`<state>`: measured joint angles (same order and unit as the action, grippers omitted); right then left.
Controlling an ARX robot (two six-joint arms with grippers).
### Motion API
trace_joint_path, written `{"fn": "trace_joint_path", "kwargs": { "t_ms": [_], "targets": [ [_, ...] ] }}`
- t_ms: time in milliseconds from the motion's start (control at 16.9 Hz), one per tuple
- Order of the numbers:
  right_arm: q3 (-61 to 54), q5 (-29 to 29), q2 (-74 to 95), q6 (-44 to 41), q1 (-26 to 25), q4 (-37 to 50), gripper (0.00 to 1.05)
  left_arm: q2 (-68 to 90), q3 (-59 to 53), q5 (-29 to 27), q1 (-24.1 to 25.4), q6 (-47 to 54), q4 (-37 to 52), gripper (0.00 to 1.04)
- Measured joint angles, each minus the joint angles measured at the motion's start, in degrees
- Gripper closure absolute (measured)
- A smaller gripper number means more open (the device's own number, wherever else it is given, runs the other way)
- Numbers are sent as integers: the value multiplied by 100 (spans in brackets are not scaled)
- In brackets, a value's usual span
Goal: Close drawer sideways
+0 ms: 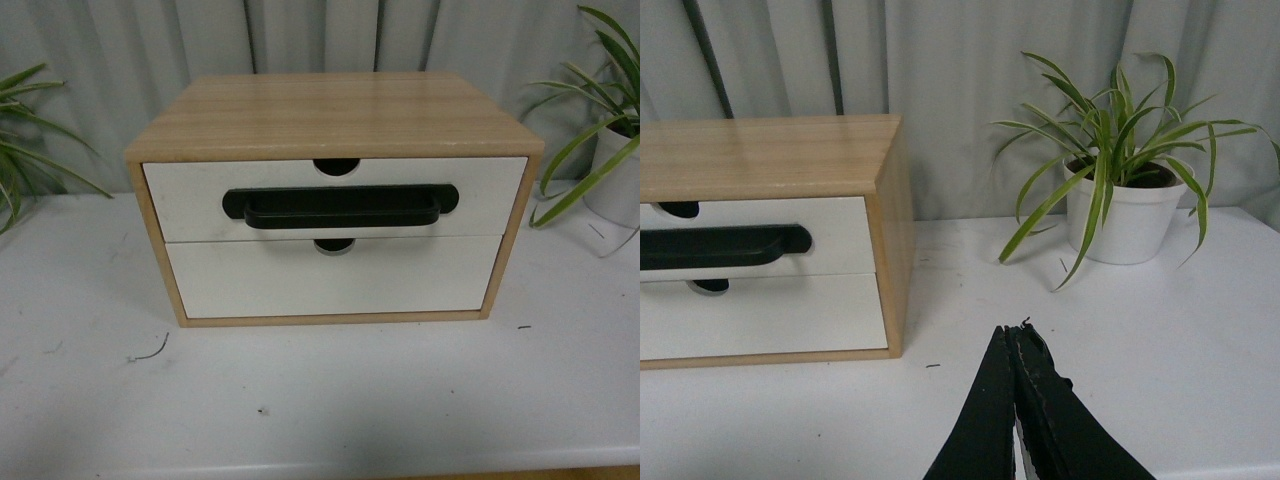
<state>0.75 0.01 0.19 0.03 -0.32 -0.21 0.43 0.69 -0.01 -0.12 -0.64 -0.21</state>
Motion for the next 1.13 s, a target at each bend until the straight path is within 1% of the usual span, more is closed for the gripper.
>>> {"fn": "trace_joint_path", "kwargs": {
  "t_ms": [59, 119, 178, 237, 296, 356, 474, 533, 593, 652, 711, 770, 830, 1126],
  "targets": [
    [0, 0, 2, -2, 0, 0, 103, 0, 0, 0, 0, -2, 0, 103],
    [0, 0, 0, -7, 0, 0, 101, 0, 2, 0, 0, -2, 2, 103],
    [0, 0, 2, -7, 0, 0, 83, 0, 0, 0, 0, 0, 0, 88],
    [0, 0, 0, -7, 0, 0, 70, 0, 2, 0, 0, -2, 0, 74],
    [0, 0, 2, -7, 0, 0, 52, 0, 2, 0, 0, 0, 0, 58],
    [0, 0, 2, -7, 0, 0, 39, 0, 0, 0, 0, 0, 0, 45],
    [0, 0, 0, -7, 0, 0, 33, 0, 0, 0, 0, -2, 0, 38],
    [0, 0, 0, -7, 0, 0, 28, 0, 0, 0, 0, 0, 0, 34],
    [0, 0, 2, -7, 0, 0, 26, 0, 0, 0, 0, 0, 0, 30],
    [0, 0, 0, -7, 0, 0, 20, 0, 0, 0, 0, 0, 0, 25],
    [0, 0, 2, -7, 0, 0, 11, 0, 0, 0, 0, 0, 2, 18],
    [0, 0, 2, -4, 0, 0, 4, 0, 0, 0, 0, 2, 0, 6],
    [0, 0, 2, -7, 0, 0, 8, 0, 2, 0, 0, 2, 0, 7],
    [0, 0, 0, -7, 0, 0, 6, 0, 0, 0, 0, 4, 0, 7]
  ]
}}
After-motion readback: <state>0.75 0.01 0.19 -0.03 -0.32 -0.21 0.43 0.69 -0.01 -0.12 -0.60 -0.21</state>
